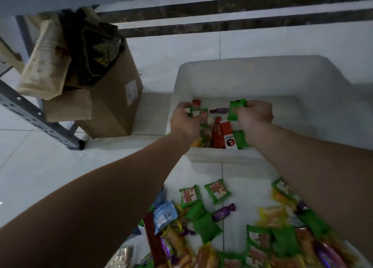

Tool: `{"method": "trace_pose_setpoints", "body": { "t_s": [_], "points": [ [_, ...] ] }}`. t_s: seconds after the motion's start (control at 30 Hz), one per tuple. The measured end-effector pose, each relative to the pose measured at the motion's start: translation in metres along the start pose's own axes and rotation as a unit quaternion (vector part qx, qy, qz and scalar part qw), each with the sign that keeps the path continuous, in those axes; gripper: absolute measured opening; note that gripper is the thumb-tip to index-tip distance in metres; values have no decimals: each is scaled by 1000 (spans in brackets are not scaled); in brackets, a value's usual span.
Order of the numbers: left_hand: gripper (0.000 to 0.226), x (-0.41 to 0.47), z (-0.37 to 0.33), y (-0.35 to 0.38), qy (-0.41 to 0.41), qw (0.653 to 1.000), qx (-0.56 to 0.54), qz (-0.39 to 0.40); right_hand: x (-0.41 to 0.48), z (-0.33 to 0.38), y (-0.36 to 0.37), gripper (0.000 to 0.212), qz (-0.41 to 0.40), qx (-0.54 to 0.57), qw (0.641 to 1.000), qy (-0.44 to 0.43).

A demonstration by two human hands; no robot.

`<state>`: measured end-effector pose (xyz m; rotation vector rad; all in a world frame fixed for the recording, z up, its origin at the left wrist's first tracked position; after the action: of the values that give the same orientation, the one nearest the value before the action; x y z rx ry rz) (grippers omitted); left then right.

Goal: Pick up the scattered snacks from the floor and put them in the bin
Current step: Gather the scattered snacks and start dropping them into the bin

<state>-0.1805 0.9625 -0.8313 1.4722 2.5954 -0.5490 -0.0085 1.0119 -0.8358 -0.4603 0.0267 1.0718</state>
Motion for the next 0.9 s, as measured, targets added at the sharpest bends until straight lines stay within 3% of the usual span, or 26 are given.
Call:
{"method": "trace_pose_setpoints", "body": {
  "t_s": [0.2,0.33,0.43,0.57,0.9],
  "points": [
    [33,5,15,15,-23,999,21,-19,9,-12,3,8,10,-21,1000,14],
    [44,4,11,11,-21,999,23,-9,7,-9,8,27,36,-43,998,-10],
    [45,-1,8,2,3,1000,14,-9,4,-4,7,7,34,-49,998,-38],
    [49,-8,-2,-21,27,1000,2,0,-10,5,5,33,47,-86,991,-93],
    [52,-32,-29,-138,166,973,153,-56,-95,43,31,55,128,-158,946,-251]
  ]
}}
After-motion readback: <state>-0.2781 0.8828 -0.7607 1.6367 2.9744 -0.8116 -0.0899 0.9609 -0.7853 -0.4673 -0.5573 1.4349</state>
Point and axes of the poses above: each hand's wrist, its own x-axis towards the middle knuckle, its own y-axis out of the palm, z = x × y, the point moved 4 cm from there along x, towards the middle knuckle, and after that the axes turned 8 degrees about -z, right-handed, at the moved point
